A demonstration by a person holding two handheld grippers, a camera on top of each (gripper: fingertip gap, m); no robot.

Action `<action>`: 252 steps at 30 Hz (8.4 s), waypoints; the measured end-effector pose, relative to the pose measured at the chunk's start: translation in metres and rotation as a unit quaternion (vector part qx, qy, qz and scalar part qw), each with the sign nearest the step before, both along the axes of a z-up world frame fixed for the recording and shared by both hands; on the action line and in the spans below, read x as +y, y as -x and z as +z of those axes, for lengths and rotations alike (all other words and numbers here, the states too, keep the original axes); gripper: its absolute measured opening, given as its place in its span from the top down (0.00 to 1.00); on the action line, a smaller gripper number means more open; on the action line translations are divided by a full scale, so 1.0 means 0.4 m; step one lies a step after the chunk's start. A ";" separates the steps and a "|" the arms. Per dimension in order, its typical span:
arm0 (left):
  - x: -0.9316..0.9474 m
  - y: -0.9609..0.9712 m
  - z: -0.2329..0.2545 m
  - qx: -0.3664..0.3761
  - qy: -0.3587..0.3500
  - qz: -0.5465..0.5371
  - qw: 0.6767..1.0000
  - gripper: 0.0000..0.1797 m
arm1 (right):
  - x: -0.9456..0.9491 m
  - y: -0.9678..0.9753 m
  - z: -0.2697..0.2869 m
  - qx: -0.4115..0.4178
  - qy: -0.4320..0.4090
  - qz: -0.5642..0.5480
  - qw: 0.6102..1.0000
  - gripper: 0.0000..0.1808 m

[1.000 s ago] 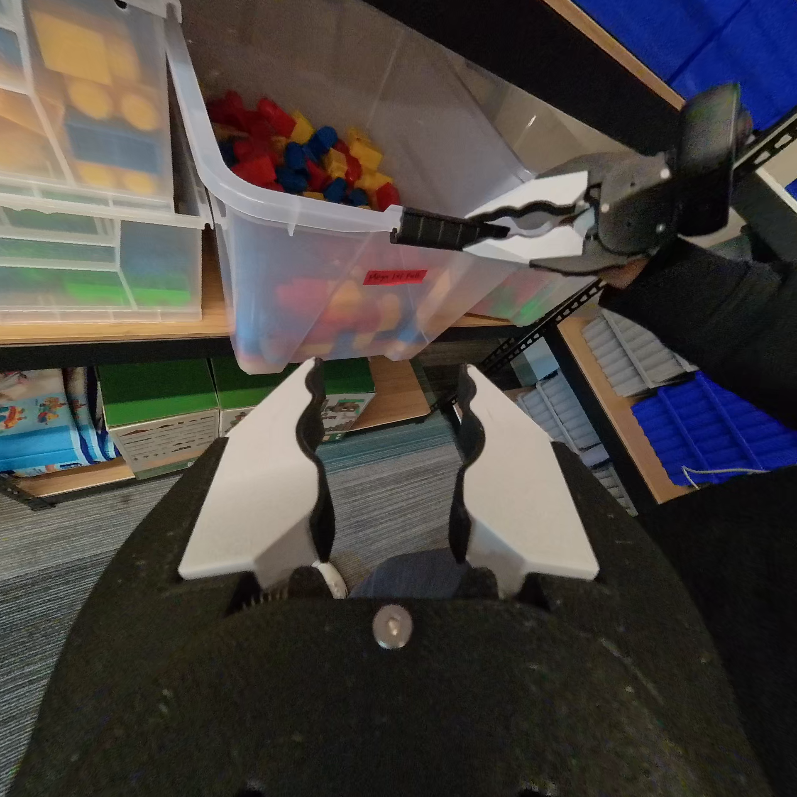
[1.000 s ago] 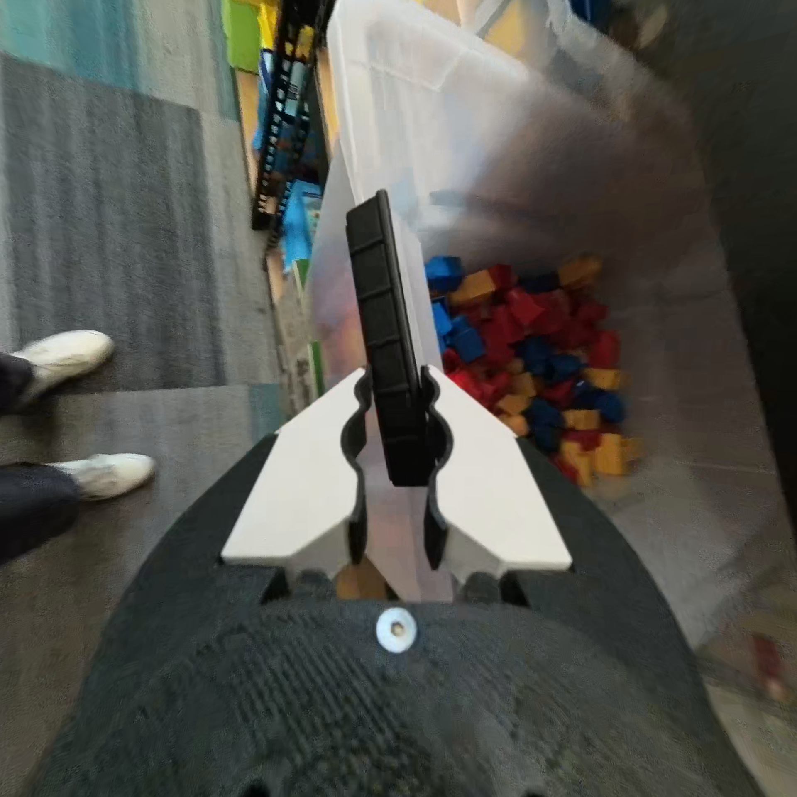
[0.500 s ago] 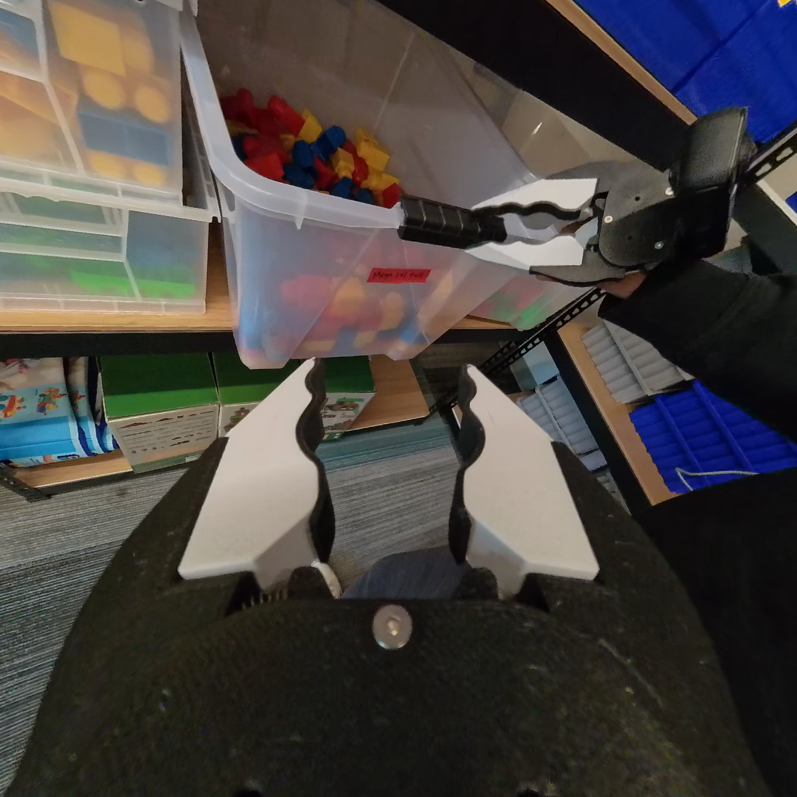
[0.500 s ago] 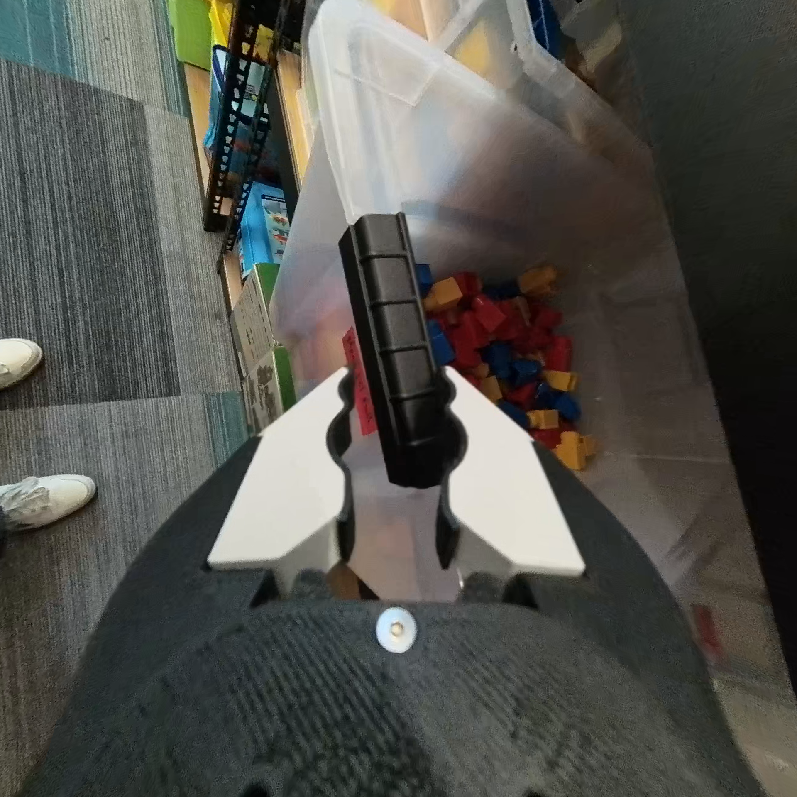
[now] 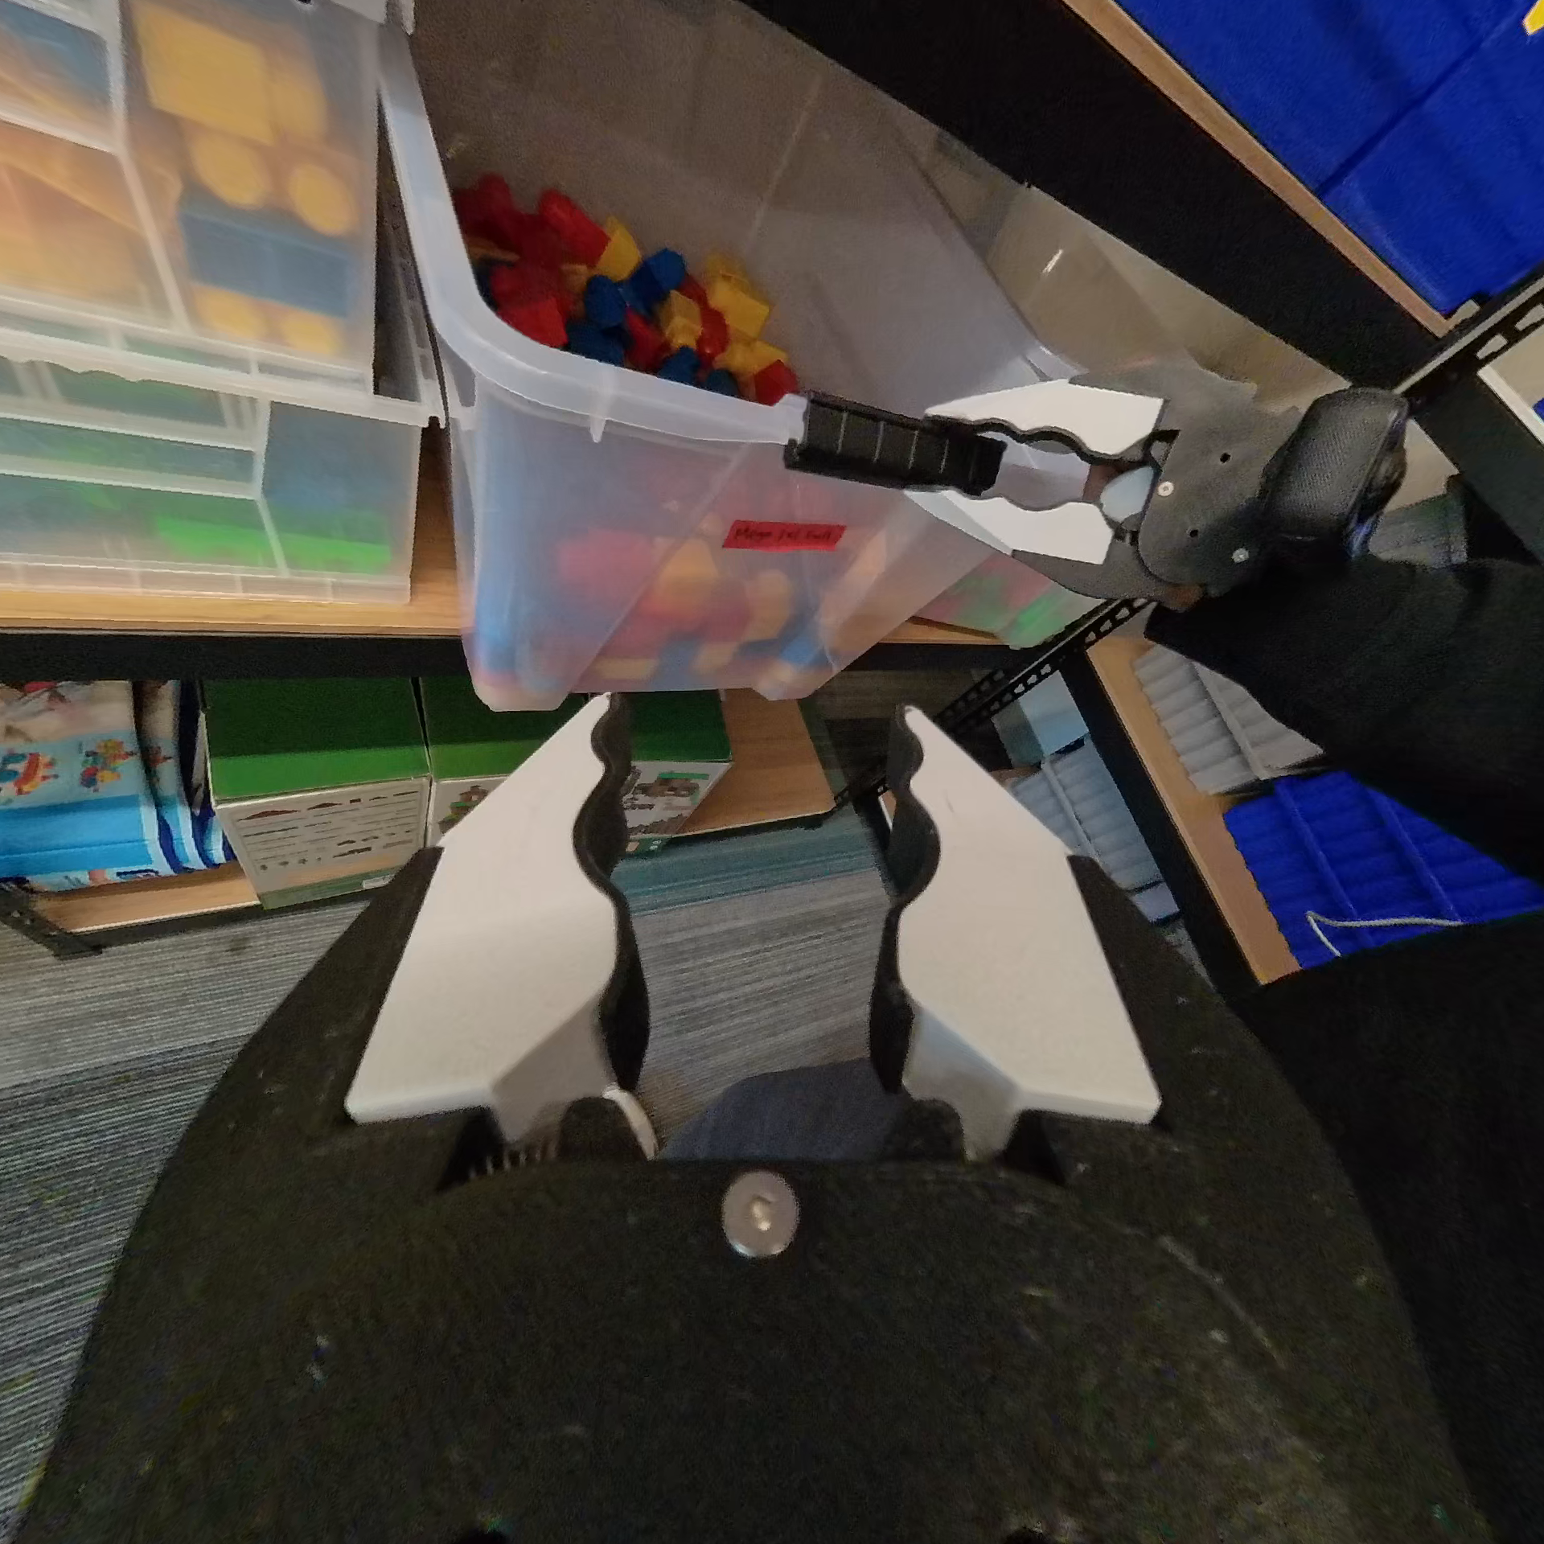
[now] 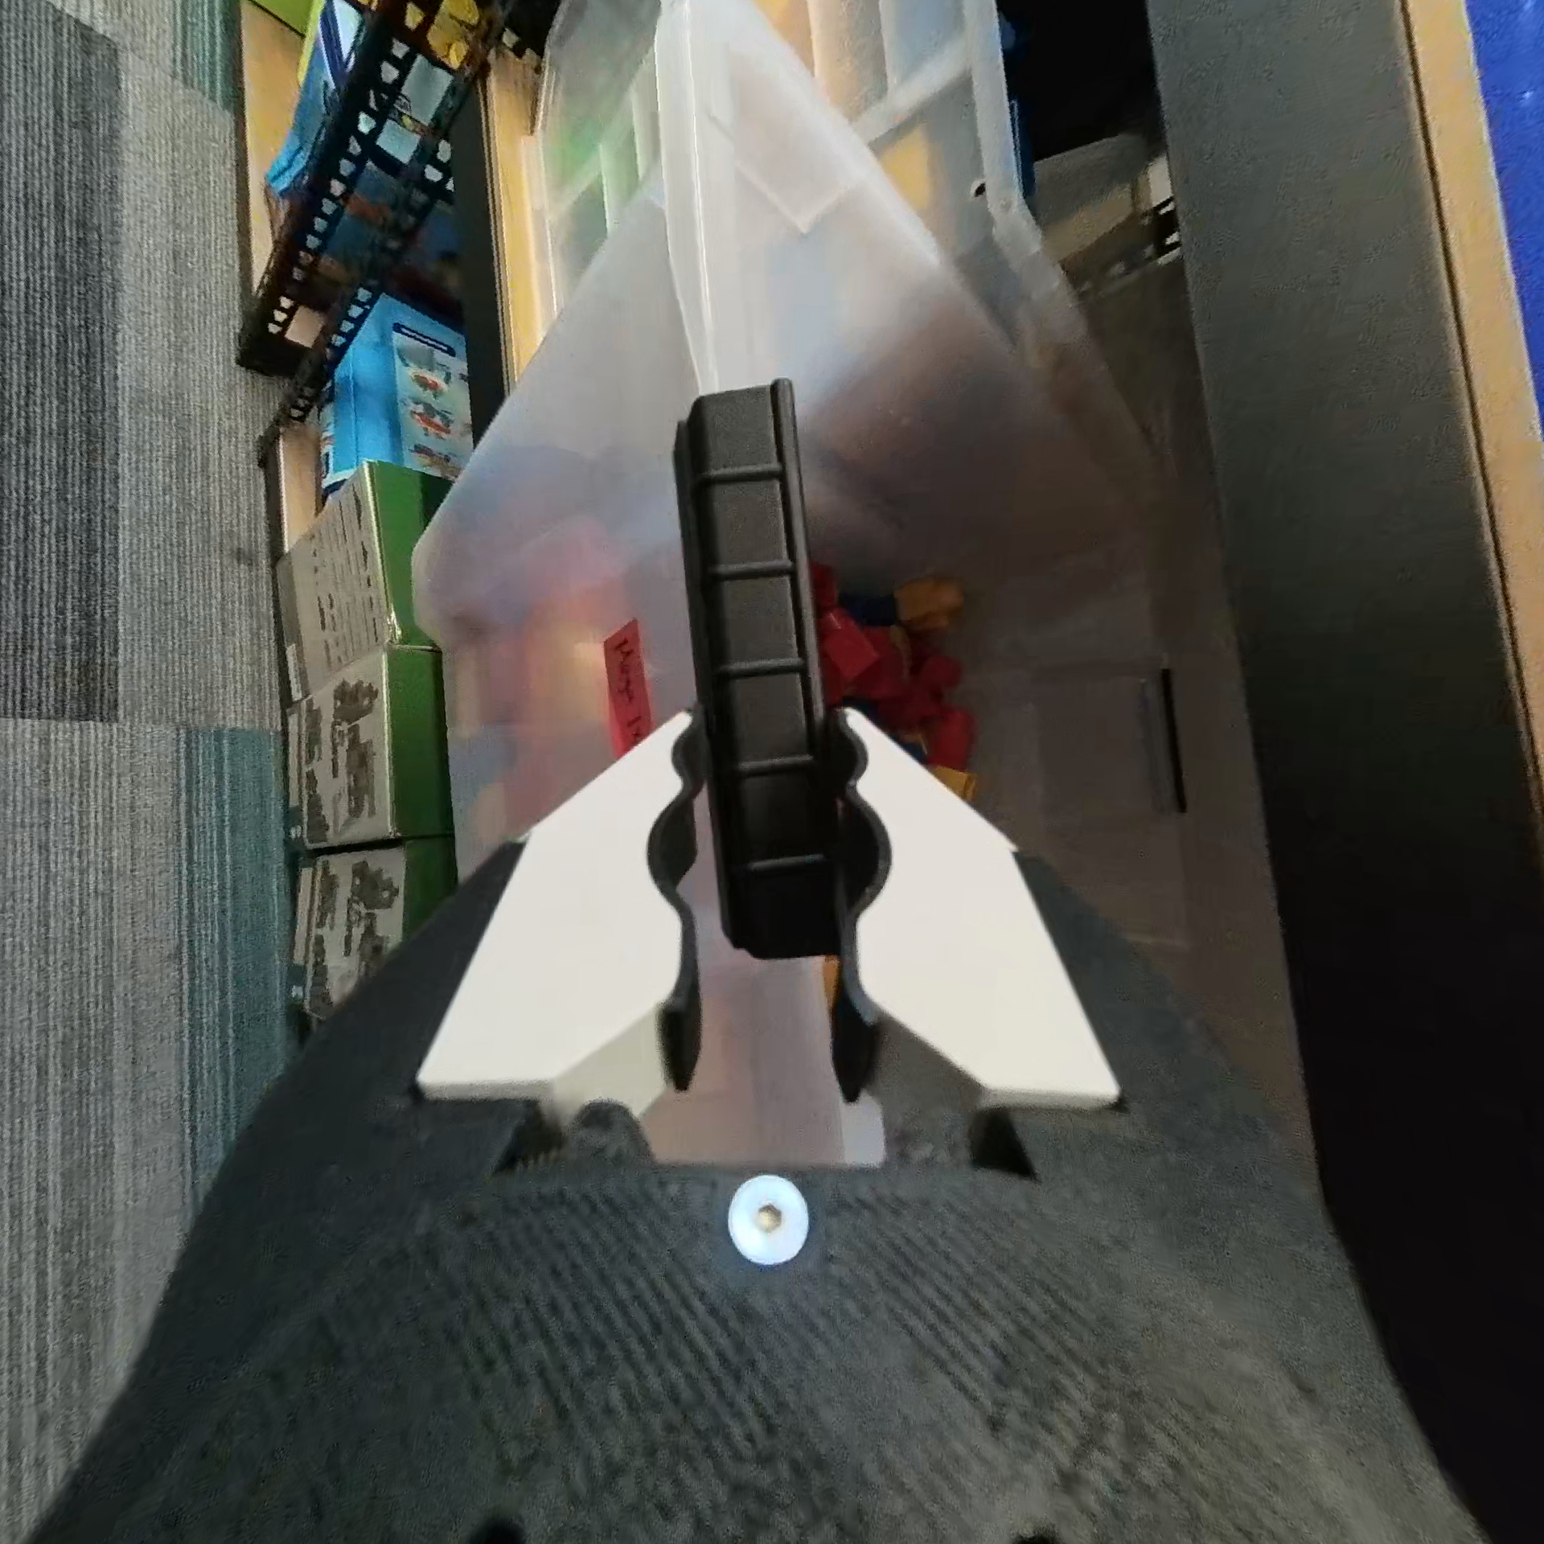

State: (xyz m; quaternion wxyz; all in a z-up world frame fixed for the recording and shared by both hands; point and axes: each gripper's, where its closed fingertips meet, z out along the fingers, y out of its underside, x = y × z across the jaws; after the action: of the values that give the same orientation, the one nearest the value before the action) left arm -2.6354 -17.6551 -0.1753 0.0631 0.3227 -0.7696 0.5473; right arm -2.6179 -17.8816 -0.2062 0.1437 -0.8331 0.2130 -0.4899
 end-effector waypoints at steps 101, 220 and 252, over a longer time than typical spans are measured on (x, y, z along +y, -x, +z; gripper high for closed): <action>0.444 -0.260 -0.015 -0.010 -0.004 0.032 0.999 0.67 | 0.405 -0.159 0.100 0.029 -0.273 -0.130 0.953 0.91; 6.964 -4.209 -0.140 0.008 -0.074 0.475 0.877 0.66 | 7.323 -4.611 0.161 0.311 -0.552 0.108 0.766 0.94; 6.888 -4.320 -0.480 0.312 0.326 0.395 0.800 0.37 | 7.281 -4.442 0.162 0.395 -0.633 0.104 0.658 0.85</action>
State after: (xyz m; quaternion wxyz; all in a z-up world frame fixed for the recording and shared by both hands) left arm -0.9073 -14.8999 -0.3674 0.1800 0.7124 -0.2903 0.6130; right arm -0.8412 -14.9694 -0.1412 0.5885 -0.6728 0.4202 0.1563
